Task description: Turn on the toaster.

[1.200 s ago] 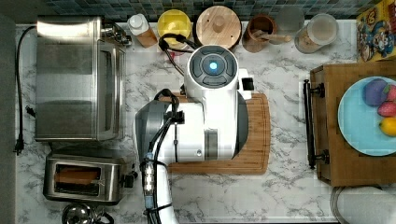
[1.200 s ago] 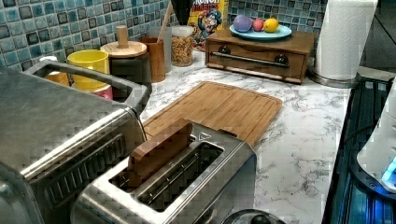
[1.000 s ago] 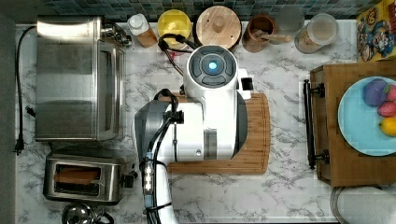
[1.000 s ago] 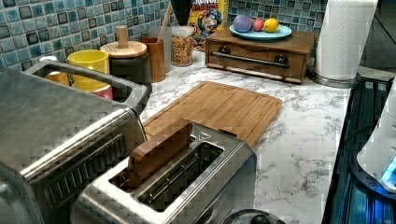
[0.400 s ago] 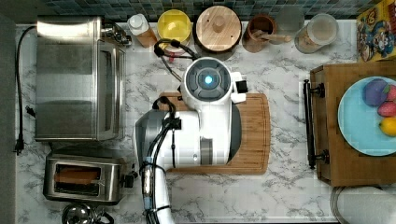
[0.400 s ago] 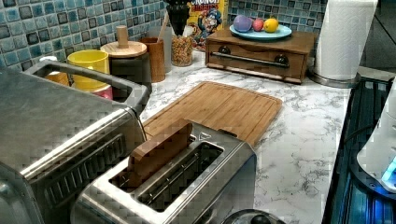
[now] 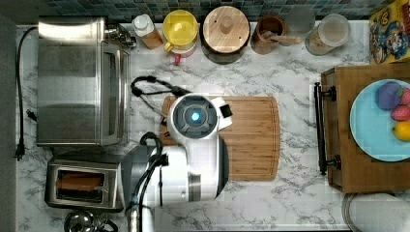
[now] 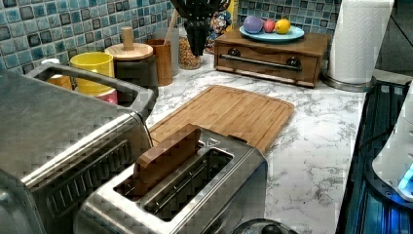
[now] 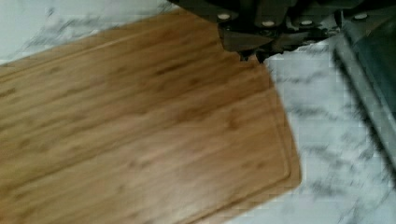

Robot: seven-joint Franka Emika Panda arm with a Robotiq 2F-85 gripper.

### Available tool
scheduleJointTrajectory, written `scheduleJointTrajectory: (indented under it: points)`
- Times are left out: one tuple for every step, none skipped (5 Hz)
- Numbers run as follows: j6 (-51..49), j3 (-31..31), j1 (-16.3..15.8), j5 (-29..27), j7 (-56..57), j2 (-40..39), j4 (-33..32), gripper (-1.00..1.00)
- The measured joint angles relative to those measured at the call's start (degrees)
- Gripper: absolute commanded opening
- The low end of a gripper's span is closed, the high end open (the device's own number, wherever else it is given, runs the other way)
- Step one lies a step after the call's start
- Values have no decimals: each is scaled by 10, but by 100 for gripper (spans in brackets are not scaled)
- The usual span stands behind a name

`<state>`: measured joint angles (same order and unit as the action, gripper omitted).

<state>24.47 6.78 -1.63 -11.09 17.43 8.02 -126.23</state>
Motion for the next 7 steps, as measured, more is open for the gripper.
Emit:
scheduleJointTrajectory:
  points:
    - [-29, 33, -15, -9, 4, 54, -32, -100]
    - [-43, 57, -45, 0, 4, 81, -35, -100]
    - [-46, 87, -58, 0, 4, 73, -35, -100]
    - [-44, 108, -71, 0, 4, 51, -41, -100]
    - [-30, 107, -80, -21, 38, 45, -72, -100]
    - [-16, 101, -79, -33, 91, 59, -114, -100]
    - [3, 97, -85, -69, 133, 85, -152, -100]
